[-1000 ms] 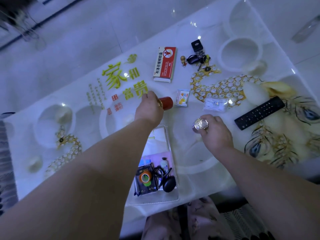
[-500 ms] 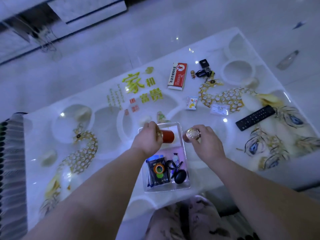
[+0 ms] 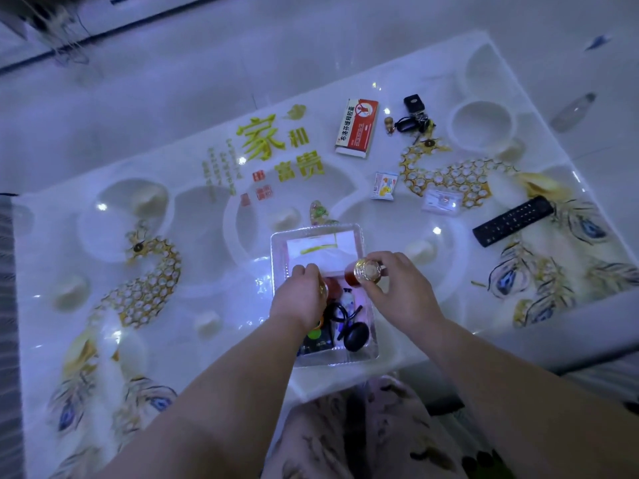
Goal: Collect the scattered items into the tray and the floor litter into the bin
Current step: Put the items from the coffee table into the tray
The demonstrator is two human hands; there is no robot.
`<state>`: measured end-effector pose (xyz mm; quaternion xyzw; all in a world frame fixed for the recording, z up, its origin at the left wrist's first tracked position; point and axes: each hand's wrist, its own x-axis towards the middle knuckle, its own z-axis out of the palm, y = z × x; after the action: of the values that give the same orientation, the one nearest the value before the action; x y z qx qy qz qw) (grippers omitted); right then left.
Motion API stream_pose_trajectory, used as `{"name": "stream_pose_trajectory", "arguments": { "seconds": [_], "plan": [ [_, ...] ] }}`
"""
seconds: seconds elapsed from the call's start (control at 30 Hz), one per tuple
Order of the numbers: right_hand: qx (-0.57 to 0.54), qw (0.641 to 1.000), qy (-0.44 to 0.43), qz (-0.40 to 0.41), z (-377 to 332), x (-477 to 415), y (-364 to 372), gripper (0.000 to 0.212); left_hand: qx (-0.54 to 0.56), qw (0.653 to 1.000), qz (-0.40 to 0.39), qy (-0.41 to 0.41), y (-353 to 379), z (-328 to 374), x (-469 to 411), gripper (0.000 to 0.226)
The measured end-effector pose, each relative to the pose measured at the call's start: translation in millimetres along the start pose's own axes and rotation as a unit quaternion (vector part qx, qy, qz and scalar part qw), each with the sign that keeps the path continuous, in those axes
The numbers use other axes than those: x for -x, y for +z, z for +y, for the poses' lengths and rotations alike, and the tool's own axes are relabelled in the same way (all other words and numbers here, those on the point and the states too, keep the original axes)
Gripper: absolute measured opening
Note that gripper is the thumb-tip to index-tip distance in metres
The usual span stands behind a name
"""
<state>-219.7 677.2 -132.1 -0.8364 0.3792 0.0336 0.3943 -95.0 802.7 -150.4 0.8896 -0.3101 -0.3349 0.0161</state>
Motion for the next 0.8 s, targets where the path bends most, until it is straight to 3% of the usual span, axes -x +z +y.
{"name": "stream_pose_trajectory", "arguments": {
  "seconds": [0.47, 0.6, 0.8],
  "plan": [
    [0.018, 0.999, -0.025, -0.023, 16, -7, 7, 0.041, -0.059, 0.998, 0.008, 0.007, 26, 21, -19, 0.016],
    [0.028, 0.999, -0.02, -0.025, 13, -7, 8, 0.04, -0.051, 0.999, 0.002, 0.006, 13, 18, -19, 0.028],
    [0.045, 0.997, -0.018, -0.064, -11, -6, 16, 0.04, -0.065, 0.995, 0.051, -0.052, -18, -21, -1, 0.041]
  ]
}}
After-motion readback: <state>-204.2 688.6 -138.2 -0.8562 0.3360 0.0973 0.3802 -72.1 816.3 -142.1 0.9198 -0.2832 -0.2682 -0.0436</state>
